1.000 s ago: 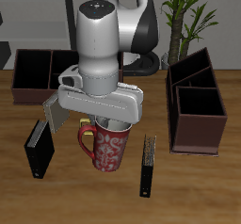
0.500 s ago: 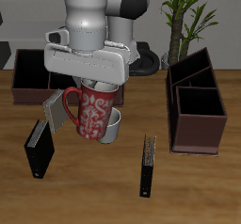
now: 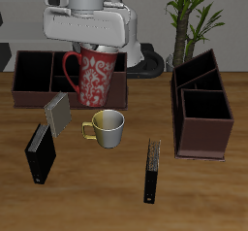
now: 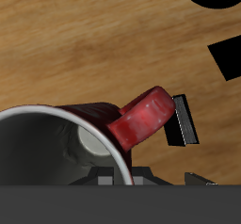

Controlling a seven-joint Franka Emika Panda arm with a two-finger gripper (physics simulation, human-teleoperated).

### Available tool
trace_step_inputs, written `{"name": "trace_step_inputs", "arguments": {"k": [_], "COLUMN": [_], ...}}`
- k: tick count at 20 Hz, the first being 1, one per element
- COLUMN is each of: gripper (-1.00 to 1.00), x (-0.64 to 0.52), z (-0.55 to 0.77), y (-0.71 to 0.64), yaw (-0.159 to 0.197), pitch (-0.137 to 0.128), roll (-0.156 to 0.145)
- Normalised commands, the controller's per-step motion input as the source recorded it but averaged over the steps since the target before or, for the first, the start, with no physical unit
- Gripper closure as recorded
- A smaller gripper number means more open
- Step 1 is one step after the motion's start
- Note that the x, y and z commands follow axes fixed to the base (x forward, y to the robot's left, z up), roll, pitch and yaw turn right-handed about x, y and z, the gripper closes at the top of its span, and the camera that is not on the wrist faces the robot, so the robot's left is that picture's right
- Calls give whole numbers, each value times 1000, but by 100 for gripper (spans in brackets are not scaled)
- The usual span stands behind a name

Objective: Place the red mug into the back desk caddy's right compartment

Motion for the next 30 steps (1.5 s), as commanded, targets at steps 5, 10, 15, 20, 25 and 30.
{"name": "trace_step_inputs", "arguments": {"k": [5, 10, 15, 20, 25, 30], "gripper": [100, 100, 100, 100, 100, 100], "x": [-312, -453, -425, -385, -581, -436], "z": [165, 228, 89, 130, 43, 4], "y": [-26, -7, 142, 29, -99, -182], "yaw": [9, 44, 18, 18, 41, 31], "pitch": [-25, -18, -11, -20, 32, 2], "roll": [-6, 6, 49, 0, -30, -43]}}
